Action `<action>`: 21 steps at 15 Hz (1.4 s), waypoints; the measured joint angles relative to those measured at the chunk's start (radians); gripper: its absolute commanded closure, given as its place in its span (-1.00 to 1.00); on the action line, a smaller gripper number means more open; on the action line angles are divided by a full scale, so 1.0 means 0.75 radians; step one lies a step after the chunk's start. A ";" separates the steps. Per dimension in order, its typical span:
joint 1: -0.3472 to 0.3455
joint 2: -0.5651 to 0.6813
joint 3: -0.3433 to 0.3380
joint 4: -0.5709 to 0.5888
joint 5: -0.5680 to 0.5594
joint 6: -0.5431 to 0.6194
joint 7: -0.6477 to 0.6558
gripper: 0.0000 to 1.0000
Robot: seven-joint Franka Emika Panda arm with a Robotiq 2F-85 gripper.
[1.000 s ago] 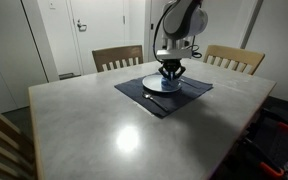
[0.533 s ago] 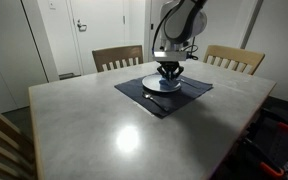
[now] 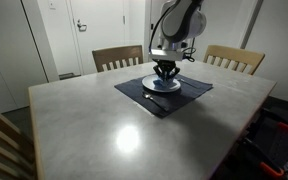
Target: Use the cloth to wipe the plate
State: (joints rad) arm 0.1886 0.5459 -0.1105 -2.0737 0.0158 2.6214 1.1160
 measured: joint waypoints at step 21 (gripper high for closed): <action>-0.039 -0.005 -0.021 0.052 -0.001 -0.373 -0.197 0.96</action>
State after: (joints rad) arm 0.1594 0.5420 -0.1260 -2.0347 0.0152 2.3417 0.9683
